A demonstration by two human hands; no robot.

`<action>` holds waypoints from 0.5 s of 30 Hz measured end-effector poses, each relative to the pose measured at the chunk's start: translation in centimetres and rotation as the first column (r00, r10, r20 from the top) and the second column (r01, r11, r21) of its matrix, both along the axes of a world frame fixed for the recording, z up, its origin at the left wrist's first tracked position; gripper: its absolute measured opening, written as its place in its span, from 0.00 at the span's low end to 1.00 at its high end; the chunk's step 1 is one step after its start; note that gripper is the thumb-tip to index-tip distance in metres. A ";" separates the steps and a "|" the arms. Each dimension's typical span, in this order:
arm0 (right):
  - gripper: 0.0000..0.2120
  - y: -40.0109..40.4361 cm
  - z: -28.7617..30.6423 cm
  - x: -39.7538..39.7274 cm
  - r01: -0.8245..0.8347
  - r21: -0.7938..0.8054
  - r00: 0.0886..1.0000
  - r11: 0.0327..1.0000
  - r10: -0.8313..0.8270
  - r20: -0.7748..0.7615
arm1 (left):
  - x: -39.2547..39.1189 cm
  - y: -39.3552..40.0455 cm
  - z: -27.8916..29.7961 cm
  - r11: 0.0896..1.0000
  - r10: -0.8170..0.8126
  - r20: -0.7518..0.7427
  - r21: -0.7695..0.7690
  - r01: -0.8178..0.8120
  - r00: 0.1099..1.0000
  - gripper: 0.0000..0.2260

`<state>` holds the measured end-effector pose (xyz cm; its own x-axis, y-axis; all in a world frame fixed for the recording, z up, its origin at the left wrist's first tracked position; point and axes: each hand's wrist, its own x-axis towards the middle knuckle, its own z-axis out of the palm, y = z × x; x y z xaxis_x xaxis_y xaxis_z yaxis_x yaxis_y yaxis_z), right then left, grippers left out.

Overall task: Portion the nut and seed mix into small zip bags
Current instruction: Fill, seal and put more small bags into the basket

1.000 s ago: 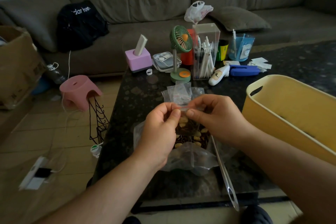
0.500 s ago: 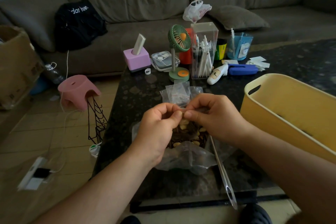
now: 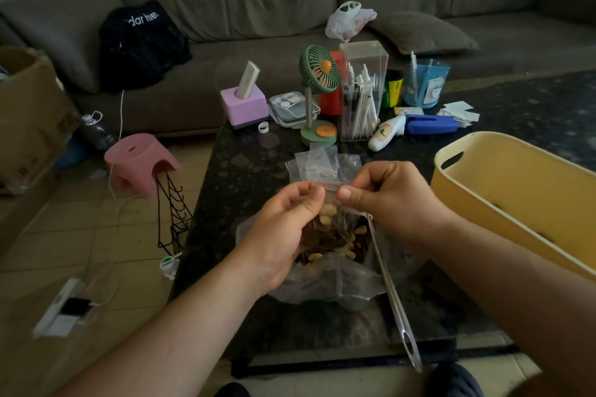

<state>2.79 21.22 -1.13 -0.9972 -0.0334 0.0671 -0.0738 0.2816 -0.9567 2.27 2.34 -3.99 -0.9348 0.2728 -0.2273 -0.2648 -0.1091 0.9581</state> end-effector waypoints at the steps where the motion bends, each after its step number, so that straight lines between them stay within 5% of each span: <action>1: 0.07 0.1 0.0 -0.1 0.012 -0.021 1.000 1.000 -0.012 0.003 | 0.0 -0.1 0.0 0.999 -0.049 0.039 0.005 0.049 0.998 0.22; 7: 0.11 0.5 -0.4 -0.1 0.038 -0.191 0.995 0.981 -0.020 0.095 | -0.3 -0.2 -0.4 0.981 -0.178 0.095 -0.065 0.184 0.980 0.15; 12: 0.06 1.1 -0.6 -0.2 -0.051 -0.281 0.995 0.958 0.071 0.064 | -0.6 -0.4 -0.9 0.919 -0.109 -0.090 -0.388 0.066 0.990 0.11; 15: 0.04 1.5 -0.9 -0.4 -0.118 -0.255 0.993 0.960 0.120 -0.009 | -0.7 -0.3 -0.2 0.959 -0.090 0.001 -0.269 0.087 0.996 0.08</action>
<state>2.36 22.72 -2.01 -0.9875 -0.1346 0.0821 -0.0854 0.0185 -0.9962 1.61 2.02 -4.23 -0.9127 0.2844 -0.2935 -0.2511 0.1763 0.9518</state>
